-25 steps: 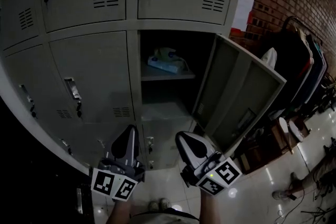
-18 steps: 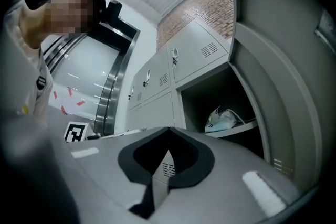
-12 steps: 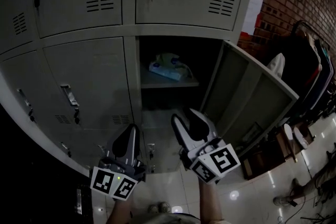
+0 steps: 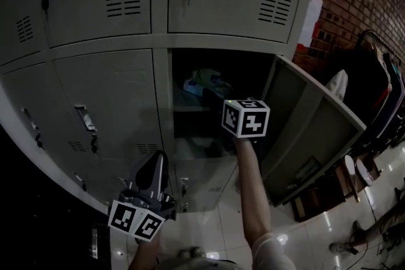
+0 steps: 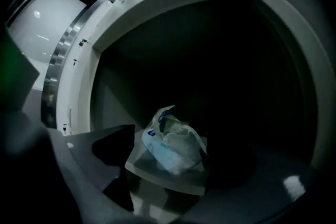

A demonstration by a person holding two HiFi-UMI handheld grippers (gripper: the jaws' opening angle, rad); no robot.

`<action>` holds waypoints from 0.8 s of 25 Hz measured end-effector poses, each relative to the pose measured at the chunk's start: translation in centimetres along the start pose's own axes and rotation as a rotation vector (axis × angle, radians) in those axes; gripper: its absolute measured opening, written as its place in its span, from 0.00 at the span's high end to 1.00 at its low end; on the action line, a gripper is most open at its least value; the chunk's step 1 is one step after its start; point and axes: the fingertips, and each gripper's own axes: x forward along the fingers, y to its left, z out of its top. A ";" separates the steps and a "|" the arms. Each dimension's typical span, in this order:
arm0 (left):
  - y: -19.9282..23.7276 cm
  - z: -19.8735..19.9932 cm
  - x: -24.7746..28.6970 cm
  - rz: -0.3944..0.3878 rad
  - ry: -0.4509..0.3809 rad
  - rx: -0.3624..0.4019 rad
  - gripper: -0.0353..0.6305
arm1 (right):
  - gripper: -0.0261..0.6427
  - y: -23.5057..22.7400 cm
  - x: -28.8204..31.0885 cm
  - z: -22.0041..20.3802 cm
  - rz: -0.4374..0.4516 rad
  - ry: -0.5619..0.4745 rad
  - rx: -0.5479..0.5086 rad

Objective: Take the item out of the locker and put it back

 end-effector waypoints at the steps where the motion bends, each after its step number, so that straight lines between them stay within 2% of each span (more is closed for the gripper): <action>1: 0.2 0.2 0.0 0.006 -0.003 0.002 0.94 | 0.33 -0.3 0.3 -0.3 -0.014 0.010 -0.003; 7: 1.3 0.3 0.2 0.029 -0.014 -0.003 0.94 | 0.33 -0.9 1.7 -0.5 -0.034 0.028 -0.013; 9: 1.4 0.2 0.3 0.028 -0.014 -0.004 0.94 | 0.36 -1.1 1.9 -0.7 -0.049 0.047 -0.042; 10: 1.4 0.2 0.4 0.028 -0.015 -0.004 0.94 | 0.40 -1.2 1.8 -0.8 -0.057 0.055 -0.067; 11: 1.4 0.3 0.4 0.028 -0.016 -0.004 0.94 | 0.54 -1.3 1.6 -0.8 -0.058 0.059 -0.096; 12: 1.4 0.3 0.5 0.028 -0.017 -0.004 0.94 | 0.85 -1.2 1.4 -0.8 -0.050 0.060 -0.115; 13: 1.4 0.2 0.5 0.028 -0.017 -0.005 0.94 | 0.94 -1.0 1.3 -0.7 -0.034 0.060 -0.119; 20: 0.8 0.4 0.8 0.014 -0.023 -0.009 0.94 | 0.94 -0.2 0.0 0.7 -0.009 -0.008 -0.093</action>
